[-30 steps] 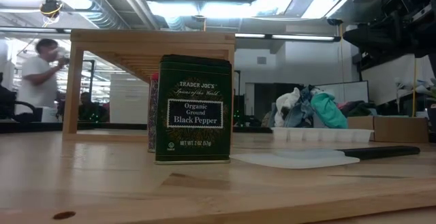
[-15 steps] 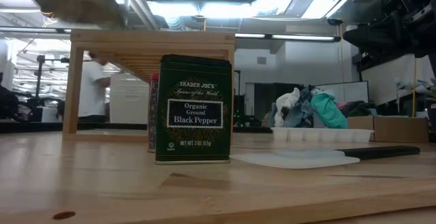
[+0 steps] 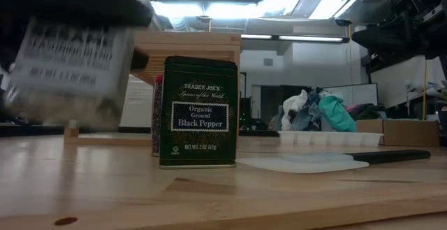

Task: Shelf spices
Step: Remove the white seasoning bottle from the shelf

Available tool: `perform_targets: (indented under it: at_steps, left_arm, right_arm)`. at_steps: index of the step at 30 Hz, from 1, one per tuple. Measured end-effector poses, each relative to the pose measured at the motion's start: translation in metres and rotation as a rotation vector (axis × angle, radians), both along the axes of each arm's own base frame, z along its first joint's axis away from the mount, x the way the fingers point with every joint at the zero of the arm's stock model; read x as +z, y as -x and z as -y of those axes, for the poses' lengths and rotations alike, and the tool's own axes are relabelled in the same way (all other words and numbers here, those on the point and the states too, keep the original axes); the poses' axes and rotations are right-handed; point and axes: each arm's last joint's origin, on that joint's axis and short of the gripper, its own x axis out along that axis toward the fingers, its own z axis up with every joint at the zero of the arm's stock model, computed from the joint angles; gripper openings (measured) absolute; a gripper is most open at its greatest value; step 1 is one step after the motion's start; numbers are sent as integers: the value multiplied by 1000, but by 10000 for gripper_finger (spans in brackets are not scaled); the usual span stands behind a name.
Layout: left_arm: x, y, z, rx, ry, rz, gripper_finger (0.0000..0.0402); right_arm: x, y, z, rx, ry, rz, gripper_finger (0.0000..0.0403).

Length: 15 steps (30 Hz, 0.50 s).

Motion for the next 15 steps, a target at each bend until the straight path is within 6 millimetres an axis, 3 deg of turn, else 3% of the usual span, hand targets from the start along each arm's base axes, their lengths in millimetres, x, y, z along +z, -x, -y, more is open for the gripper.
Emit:
perform_targets:
  at_steps: [6, 15]
  left_arm:
    - [-19, -7, 5, -6, 57, -16, 185]
    - [-22, -49, 9, -63, 27, -52, 185]
  right_arm:
    - [0, 0, 0, 0, 0, 0, 17]
    - [0, 0, 0, 0, 0, 0, 17]
